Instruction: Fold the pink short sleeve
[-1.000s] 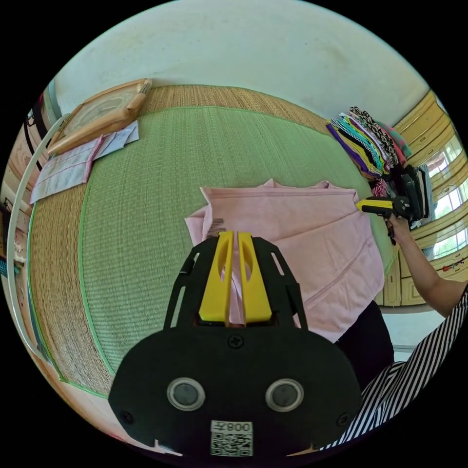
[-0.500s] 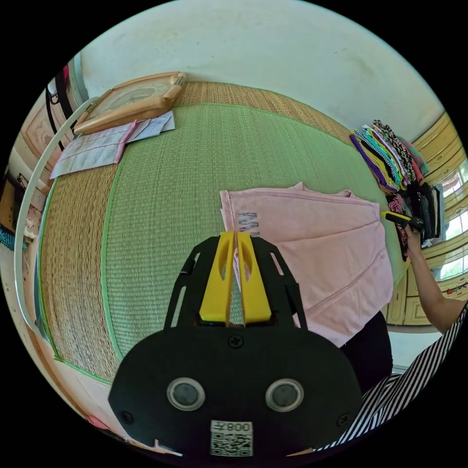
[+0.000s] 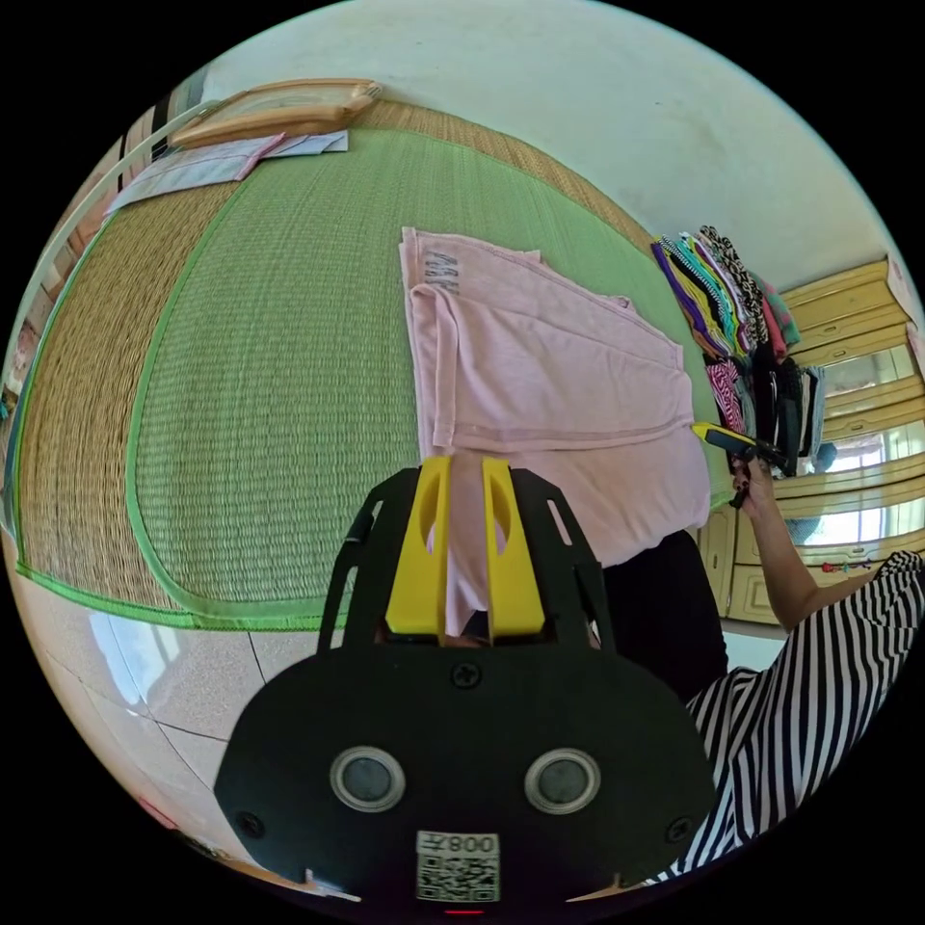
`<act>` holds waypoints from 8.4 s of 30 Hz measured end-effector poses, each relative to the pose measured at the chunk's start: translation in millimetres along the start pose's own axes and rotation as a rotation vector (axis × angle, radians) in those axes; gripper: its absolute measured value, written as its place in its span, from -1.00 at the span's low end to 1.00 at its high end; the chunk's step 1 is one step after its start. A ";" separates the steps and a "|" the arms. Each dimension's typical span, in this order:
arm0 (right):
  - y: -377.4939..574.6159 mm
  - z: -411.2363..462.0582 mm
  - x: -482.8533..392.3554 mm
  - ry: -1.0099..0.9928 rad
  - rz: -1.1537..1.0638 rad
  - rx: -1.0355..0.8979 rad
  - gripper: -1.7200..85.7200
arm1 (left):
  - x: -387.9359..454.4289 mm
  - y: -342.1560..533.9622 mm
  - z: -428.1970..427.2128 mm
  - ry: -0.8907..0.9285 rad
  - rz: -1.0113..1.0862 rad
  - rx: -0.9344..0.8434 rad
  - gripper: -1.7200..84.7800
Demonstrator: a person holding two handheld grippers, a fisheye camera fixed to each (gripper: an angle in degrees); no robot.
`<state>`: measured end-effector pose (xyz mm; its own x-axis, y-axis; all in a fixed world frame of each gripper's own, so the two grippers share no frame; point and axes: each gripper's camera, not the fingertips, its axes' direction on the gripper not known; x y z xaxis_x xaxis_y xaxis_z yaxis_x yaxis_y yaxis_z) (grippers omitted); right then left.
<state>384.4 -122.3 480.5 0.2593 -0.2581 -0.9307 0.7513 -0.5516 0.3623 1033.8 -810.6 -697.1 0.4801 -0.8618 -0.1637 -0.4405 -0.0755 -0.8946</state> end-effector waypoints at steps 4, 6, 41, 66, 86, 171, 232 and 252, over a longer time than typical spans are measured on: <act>14.2 12.7 15.8 -0.016 0.020 0.018 -0.79 | -3.4 0.1 26.8 -0.002 -0.008 0.011 -0.81; 18.5 18.9 21.8 -0.011 0.024 0.019 -0.78 | -4.6 -1.3 40.9 0.001 -0.010 0.007 -0.81; 67.5 100.7 105.6 -0.188 0.229 0.117 -0.79 | -8.5 38.1 237.0 0.425 -0.258 0.111 -0.77; 1.2 56.6 79.4 -0.247 0.223 0.330 -0.95 | 40.2 -96.3 221.7 0.422 -0.168 0.329 -0.94; -128.0 67.8 -63.9 0.223 -0.092 0.111 -0.81 | 86.1 -224.4 243.0 0.314 -0.094 0.273 -0.89; -74.1 30.9 38.1 0.023 0.162 0.194 -0.94 | -29.9 -168.6 117.8 -0.002 -0.107 0.226 -0.95; 203.4 80.1 -41.1 0.007 0.234 0.028 -0.95 | 71.8 128.2 -269.5 -0.067 -0.164 0.104 -0.95; 285.0 127.0 15.1 -0.058 0.344 0.053 -0.87 | 287.7 111.1 -395.2 0.145 0.172 -0.049 -0.93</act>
<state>525.4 -384.1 576.1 0.4555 -0.4797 -0.7499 0.5929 -0.4650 0.6575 823.1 -1265.2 -679.2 0.2822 -0.9269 -0.2476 -0.5449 0.0575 -0.8365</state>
